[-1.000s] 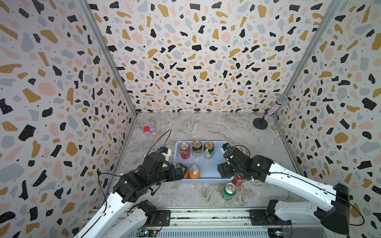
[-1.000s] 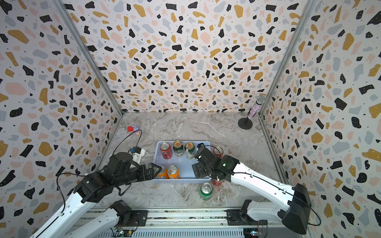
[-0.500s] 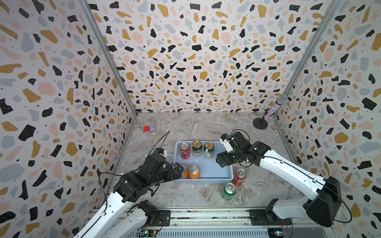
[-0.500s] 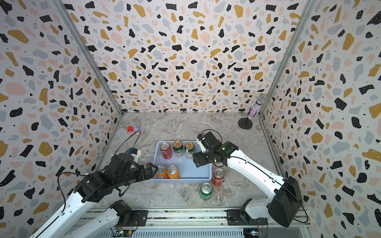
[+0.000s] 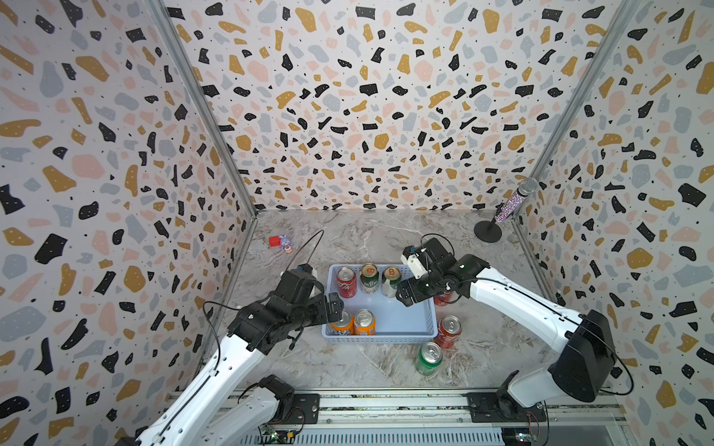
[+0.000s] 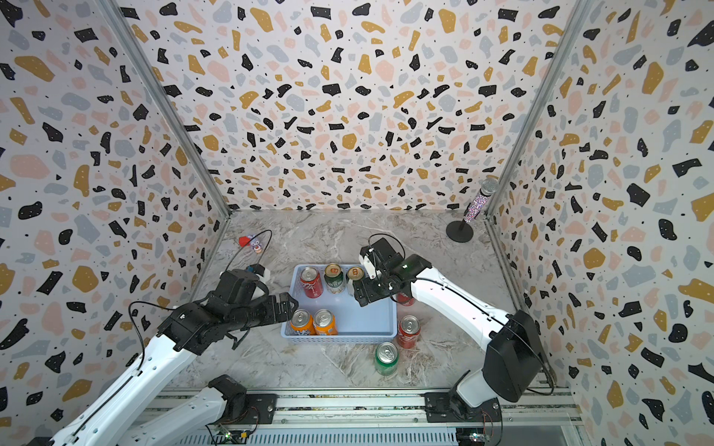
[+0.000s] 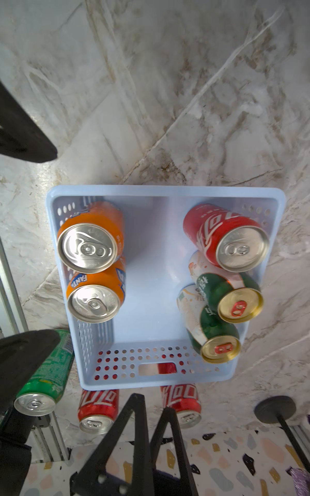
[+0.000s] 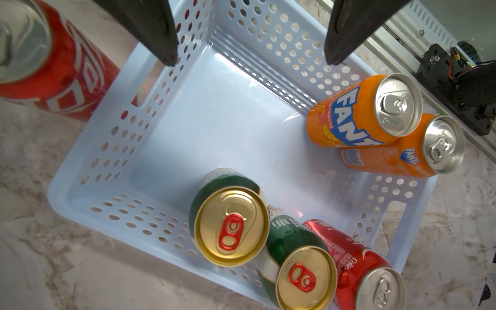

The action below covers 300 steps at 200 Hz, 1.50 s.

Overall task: Take out the drinks from the basket
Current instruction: Pick up the drink from the basket.

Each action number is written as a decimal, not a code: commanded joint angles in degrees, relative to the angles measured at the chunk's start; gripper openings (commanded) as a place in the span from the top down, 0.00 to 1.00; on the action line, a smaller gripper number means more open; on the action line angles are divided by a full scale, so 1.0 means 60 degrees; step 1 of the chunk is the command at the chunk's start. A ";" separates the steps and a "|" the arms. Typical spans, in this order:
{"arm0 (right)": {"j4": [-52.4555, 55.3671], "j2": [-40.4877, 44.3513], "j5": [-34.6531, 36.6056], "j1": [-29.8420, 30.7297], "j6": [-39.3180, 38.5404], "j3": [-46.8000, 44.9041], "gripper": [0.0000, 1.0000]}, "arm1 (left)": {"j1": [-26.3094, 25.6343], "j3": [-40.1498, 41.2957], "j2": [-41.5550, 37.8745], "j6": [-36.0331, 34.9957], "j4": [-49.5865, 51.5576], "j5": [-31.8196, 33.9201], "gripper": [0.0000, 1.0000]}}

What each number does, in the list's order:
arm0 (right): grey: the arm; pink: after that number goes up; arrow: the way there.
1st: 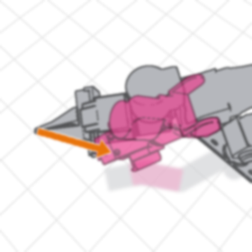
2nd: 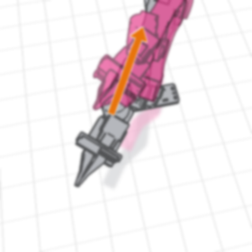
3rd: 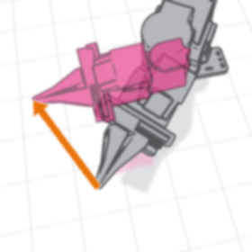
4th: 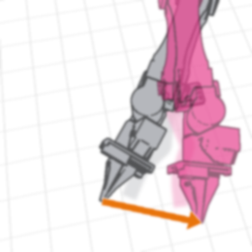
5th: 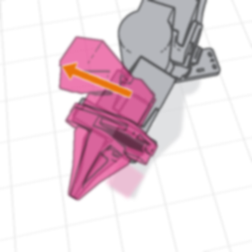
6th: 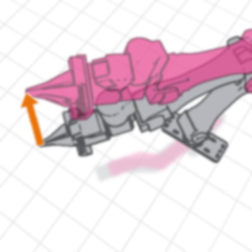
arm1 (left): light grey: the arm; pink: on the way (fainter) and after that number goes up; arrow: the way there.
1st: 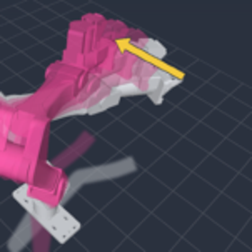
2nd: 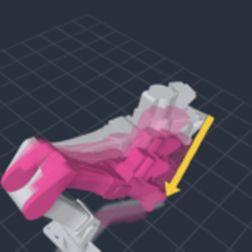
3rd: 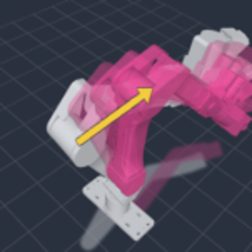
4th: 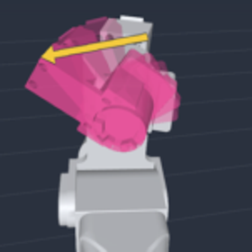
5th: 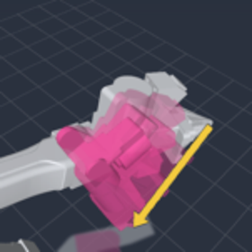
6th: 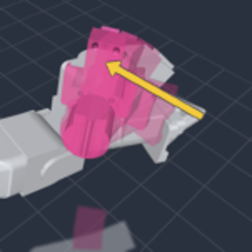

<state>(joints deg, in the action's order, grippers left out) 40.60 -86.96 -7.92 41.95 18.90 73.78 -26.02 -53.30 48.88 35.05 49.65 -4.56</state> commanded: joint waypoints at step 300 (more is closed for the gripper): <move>0.1085 -0.4960 0.0485 -0.0283 -0.0745 0.4201 0.13 | 0.2228 0.1044 0.0742 -0.1828 -0.1520 -0.2624 0.00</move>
<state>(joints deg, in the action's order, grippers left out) 45.87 -116.68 -5.85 40.49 14.94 96.97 -13.13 -47.59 54.11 24.80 41.91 -19.49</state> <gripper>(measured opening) 0.874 0.998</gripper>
